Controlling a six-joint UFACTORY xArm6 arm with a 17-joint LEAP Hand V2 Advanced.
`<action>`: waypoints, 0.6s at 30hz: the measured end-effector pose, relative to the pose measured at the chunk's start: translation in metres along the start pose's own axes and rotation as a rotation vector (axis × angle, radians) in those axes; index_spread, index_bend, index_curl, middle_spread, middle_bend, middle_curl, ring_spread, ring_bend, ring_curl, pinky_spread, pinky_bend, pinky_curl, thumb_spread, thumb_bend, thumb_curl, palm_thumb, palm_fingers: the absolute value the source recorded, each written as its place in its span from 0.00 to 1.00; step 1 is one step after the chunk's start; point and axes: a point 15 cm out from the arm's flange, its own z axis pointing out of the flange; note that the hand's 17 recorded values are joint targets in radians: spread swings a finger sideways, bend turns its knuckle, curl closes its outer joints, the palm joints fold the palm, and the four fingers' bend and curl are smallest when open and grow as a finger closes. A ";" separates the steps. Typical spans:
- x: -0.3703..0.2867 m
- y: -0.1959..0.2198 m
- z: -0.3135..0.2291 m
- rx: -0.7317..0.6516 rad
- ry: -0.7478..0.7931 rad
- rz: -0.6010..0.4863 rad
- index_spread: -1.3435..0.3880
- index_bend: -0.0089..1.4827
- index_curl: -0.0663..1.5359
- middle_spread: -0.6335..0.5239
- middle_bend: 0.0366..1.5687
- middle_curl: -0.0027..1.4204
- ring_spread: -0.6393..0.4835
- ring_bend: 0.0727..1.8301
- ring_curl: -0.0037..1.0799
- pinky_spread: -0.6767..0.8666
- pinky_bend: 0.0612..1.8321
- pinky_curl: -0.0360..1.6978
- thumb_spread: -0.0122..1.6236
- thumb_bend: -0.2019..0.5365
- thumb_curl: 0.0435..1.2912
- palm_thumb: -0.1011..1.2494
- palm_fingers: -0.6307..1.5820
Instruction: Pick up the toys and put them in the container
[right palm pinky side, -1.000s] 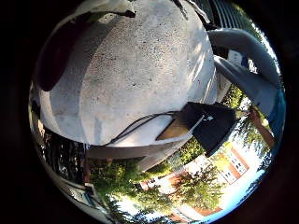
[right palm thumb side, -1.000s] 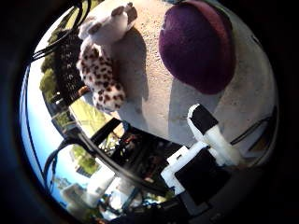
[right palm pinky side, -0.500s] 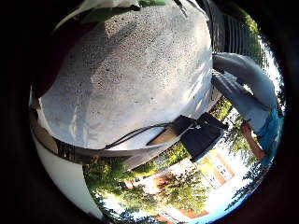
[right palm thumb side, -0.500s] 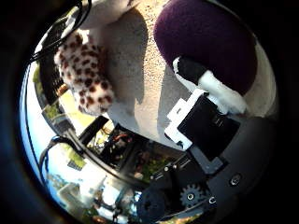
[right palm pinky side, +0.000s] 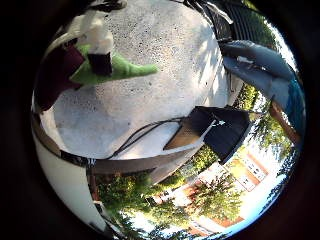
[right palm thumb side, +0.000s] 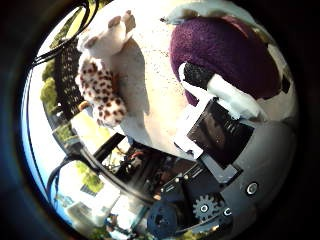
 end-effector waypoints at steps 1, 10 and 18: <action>-0.002 0.008 -0.007 -0.014 -0.018 0.009 0.28 0.36 0.15 0.28 0.65 0.69 0.48 0.69 0.78 0.59 0.74 0.44 0.65 0.28 0.41 0.84 0.73; -0.053 0.106 -0.130 -0.045 -0.213 -0.031 0.18 0.52 0.20 0.28 0.70 0.79 0.44 0.74 0.84 0.55 0.79 0.52 0.70 0.26 0.48 0.83 0.67; -0.154 0.161 -0.235 0.064 -0.297 -0.187 0.15 0.58 0.25 0.28 0.74 0.83 0.43 0.77 0.86 0.54 0.81 0.55 0.72 0.26 0.51 0.83 0.64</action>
